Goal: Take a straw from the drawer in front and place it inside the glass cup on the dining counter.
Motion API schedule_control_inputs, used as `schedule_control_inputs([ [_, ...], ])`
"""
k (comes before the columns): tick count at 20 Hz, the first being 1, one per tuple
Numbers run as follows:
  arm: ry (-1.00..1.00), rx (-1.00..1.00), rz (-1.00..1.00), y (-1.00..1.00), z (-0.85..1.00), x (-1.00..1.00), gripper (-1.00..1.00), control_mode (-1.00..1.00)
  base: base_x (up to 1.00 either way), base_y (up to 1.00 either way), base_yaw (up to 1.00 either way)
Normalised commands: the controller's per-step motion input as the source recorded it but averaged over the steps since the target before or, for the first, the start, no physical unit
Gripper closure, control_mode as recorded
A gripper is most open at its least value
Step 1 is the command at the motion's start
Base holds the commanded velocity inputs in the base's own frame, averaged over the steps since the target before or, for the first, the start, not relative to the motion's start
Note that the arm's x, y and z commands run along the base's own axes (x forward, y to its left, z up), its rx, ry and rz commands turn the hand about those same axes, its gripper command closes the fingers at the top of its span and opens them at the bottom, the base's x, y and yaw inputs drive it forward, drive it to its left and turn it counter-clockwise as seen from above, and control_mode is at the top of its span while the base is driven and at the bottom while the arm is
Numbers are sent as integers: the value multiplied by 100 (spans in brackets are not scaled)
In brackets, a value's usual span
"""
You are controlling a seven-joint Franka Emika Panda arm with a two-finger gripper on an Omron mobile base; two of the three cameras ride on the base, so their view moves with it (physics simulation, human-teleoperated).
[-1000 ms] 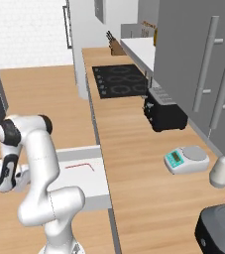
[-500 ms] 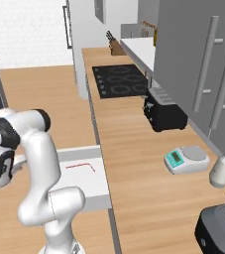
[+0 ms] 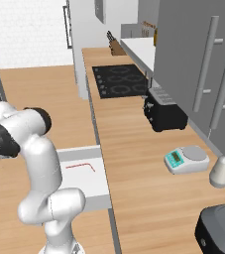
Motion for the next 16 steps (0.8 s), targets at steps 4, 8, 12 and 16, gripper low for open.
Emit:
schedule_control_inputs([
  [4, -22, 49, -44, -46, 65, -31, -100, -100, 0, 0, 0],
  [8, -63, 47, -45, -8, 11, -17, -100, -100, 0, 0, 0],
  [12, -59, 44, -61, 0, 20, -3, -100, -100, 0, 0, 0],
  [16, -19, 61, -65, -7, 52, -9, -100, -100, 0, 0, 0],
])
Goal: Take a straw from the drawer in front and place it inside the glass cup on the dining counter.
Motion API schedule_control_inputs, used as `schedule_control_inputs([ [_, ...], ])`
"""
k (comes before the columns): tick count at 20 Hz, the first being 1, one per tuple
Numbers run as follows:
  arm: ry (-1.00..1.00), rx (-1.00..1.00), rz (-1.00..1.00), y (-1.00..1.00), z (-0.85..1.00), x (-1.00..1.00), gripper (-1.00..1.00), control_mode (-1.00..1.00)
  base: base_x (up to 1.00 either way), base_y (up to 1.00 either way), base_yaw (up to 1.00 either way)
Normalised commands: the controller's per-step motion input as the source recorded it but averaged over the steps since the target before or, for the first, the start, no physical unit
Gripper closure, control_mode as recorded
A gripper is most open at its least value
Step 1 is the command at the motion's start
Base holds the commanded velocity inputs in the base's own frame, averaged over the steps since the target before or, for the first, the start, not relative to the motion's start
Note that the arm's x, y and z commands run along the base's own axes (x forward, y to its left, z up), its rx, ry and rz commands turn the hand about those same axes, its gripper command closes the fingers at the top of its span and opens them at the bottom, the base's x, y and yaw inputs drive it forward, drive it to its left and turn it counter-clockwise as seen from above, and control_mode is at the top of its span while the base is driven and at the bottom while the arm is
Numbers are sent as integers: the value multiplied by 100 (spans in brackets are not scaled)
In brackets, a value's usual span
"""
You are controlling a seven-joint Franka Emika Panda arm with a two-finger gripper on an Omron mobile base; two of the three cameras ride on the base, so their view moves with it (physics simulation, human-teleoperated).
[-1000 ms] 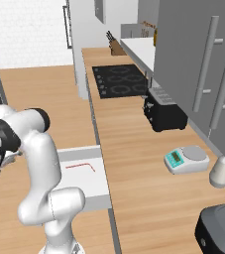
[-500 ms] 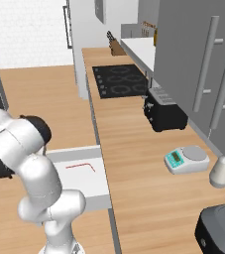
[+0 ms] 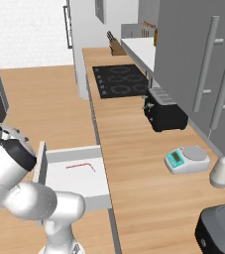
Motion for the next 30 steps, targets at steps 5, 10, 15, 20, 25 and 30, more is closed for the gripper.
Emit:
schedule_control_inputs([
  [5, -1, 64, -52, -23, 53, -28, -100, -100, 0, 0, 0],
  [10, -41, 57, -38, -52, -4, -24, -100, -100, 0, 0, 0],
  [15, -54, 58, -41, -41, -17, 0, -100, -100, 0, 0, 0],
  [20, 26, 52, -16, -38, 7, 0, -100, -100, 0, 0, 0],
  [25, 63, 14, 0, -10, 0, 1, -100, -100, 0, 0, 0],
  [30, 32, -7, 1, -1, -18, 12, -100, -100, 0, 0, 0],
])
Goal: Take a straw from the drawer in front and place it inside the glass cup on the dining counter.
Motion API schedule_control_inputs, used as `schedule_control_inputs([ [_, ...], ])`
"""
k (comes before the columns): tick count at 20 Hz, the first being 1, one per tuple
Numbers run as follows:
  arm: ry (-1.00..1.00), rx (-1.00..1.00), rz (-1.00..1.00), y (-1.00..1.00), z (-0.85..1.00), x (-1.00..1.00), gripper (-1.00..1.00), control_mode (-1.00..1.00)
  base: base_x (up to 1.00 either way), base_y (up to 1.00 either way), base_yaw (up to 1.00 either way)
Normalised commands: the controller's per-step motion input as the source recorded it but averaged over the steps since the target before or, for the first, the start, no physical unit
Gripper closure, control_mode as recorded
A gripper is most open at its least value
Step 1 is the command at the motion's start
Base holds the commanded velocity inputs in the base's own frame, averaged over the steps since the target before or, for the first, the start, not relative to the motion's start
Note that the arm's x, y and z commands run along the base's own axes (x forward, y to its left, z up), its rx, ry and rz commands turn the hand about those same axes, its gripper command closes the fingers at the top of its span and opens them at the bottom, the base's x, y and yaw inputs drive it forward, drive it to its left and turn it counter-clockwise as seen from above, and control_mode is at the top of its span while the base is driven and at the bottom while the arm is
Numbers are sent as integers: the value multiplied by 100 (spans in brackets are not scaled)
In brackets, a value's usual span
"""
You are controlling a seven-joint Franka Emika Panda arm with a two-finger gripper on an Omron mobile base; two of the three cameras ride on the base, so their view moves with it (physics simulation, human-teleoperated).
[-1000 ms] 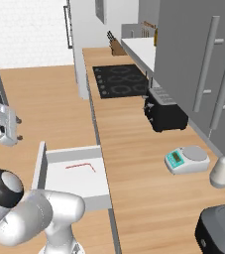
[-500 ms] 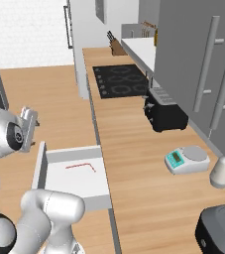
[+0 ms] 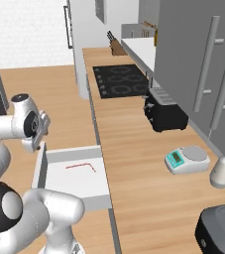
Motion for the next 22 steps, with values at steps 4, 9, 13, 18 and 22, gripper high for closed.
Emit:
schedule_control_inputs([
  [4, 16, -10, 10, -29, -33, 1, -100, -100, 0, 0, 0],
  [9, -1, 3, 0, -54, -34, 0, -100, -100, 0, 0, 0],
  [13, -3, 1, 0, -44, -50, 0, -100, -100, 0, 0, 0],
  [18, -1, 1, 0, -26, -50, 11, -100, -100, 0, 0, 0],
  [22, 0, 0, 0, -24, -45, 15, -100, -100, 0, 0, 0],
])
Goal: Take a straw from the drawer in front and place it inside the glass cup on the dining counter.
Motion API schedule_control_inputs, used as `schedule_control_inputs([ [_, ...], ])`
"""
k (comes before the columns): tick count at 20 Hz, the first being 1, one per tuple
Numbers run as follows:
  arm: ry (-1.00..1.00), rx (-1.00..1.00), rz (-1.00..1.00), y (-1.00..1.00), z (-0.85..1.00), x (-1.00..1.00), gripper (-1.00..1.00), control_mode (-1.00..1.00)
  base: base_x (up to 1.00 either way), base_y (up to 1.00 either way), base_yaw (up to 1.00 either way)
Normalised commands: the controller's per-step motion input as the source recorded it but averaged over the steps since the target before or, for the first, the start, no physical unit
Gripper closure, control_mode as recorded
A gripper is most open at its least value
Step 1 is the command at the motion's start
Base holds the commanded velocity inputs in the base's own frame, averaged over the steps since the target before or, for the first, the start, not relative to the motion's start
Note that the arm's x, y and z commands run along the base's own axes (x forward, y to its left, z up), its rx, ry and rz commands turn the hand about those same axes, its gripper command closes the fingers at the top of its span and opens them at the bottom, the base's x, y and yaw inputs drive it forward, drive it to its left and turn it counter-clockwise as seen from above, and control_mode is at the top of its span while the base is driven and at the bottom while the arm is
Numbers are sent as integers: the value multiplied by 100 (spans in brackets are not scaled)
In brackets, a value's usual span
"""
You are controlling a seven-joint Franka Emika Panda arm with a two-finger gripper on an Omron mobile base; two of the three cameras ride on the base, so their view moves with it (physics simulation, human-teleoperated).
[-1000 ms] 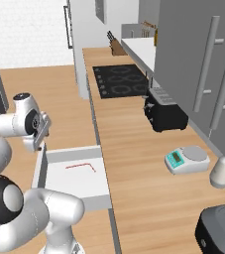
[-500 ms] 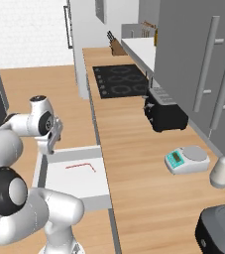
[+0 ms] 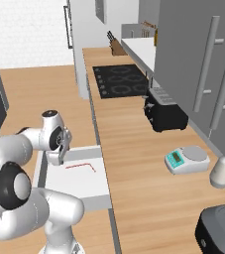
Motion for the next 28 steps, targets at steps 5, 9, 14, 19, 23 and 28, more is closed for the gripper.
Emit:
schedule_control_inputs([
  [5, 3, -1, 0, -11, -35, 23, -100, -100, 0, 0, 0],
  [9, 10, 0, 0, -8, -29, 35, -100, -100, 0, 0, 0],
  [14, 5, -3, 0, -14, -36, 29, -100, -100, 0, 0, 0],
  [19, 0, -1, 0, -8, -20, 35, -100, -100, 0, 0, 0],
  [23, 2, 0, -21, -16, -15, 34, -100, -100, 0, 0, 0],
  [28, 0, 1, -44, 0, -13, 22, -100, -100, 0, 0, 0],
])
